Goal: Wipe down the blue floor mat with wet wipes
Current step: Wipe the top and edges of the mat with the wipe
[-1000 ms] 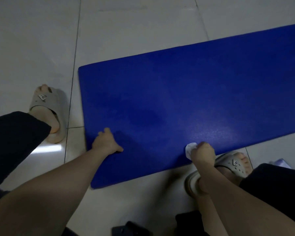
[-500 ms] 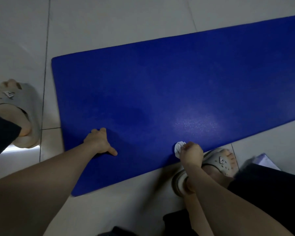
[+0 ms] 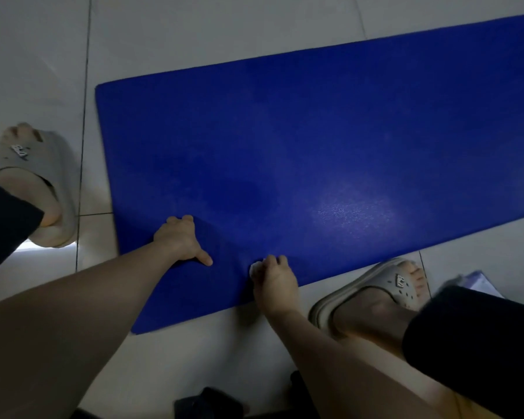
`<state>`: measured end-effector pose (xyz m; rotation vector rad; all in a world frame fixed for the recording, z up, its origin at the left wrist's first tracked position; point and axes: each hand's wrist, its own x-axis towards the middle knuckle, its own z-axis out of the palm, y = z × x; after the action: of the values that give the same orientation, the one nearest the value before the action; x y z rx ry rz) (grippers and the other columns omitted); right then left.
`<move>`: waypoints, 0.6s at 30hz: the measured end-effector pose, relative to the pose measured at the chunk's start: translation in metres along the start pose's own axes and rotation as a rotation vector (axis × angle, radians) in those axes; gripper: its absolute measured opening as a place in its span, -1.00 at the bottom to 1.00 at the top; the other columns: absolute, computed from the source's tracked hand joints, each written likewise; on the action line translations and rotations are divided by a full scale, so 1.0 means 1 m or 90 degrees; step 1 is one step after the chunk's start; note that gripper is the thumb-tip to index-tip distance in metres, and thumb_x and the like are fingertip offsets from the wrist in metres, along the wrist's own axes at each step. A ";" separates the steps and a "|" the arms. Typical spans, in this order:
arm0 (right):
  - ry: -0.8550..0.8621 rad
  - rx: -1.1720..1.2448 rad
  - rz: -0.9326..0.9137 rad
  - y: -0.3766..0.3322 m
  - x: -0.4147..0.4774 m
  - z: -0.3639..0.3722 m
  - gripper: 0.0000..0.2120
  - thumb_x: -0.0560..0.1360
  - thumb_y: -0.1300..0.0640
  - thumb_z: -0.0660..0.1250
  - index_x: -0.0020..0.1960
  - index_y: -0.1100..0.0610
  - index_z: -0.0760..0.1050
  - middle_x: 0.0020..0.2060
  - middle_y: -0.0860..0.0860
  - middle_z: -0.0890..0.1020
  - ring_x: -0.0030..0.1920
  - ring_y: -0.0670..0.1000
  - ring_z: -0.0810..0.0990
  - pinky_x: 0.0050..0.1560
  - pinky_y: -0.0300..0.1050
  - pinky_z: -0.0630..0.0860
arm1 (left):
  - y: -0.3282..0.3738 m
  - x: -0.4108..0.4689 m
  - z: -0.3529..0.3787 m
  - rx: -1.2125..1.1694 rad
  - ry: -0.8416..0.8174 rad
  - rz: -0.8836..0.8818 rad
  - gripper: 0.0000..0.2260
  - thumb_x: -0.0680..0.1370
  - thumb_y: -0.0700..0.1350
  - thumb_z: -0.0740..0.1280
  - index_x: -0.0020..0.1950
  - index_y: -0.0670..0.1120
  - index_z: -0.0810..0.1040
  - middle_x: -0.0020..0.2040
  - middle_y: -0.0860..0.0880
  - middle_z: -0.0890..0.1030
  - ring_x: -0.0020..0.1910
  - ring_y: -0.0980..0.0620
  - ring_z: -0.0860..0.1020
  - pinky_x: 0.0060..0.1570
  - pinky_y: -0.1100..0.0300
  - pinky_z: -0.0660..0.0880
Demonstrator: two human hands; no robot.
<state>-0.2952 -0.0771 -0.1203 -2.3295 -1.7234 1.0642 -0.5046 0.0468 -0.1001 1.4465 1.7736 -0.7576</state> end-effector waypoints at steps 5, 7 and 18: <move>0.015 -0.077 -0.071 0.023 0.018 -0.017 -0.83 0.60 0.04 0.26 0.09 0.14 0.44 0.03 0.09 0.48 -0.07 0.17 0.57 -0.12 0.03 0.53 | -0.001 -0.002 0.001 -0.011 0.000 0.005 0.13 0.16 0.30 0.66 0.55 -0.04 0.17 0.45 -0.14 0.29 0.35 -0.16 0.42 0.20 -0.06 0.54; 0.059 -0.055 -0.011 0.035 0.027 -0.033 -0.81 0.61 0.06 0.24 0.12 0.18 0.44 0.05 0.13 0.50 -0.05 0.22 0.58 -0.08 0.06 0.53 | -0.002 -0.003 0.001 -0.014 0.000 0.004 0.12 0.16 0.30 0.66 0.54 -0.03 0.18 0.44 -0.14 0.30 0.34 -0.15 0.42 0.17 -0.05 0.55; 0.221 0.047 0.283 0.067 0.055 -0.073 -0.83 0.59 0.20 0.29 0.15 0.24 0.46 0.19 0.19 0.44 -0.02 0.27 0.59 -0.04 0.02 0.50 | 0.001 -0.002 0.000 -0.007 0.005 0.001 0.06 0.14 0.30 0.67 0.47 -0.04 0.26 0.37 -0.13 0.35 0.25 -0.12 0.46 0.08 0.00 0.58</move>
<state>-0.1920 -0.0300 -0.1206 -2.7153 -1.0581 0.6837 -0.5029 0.0457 -0.0986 1.4457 1.7800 -0.7412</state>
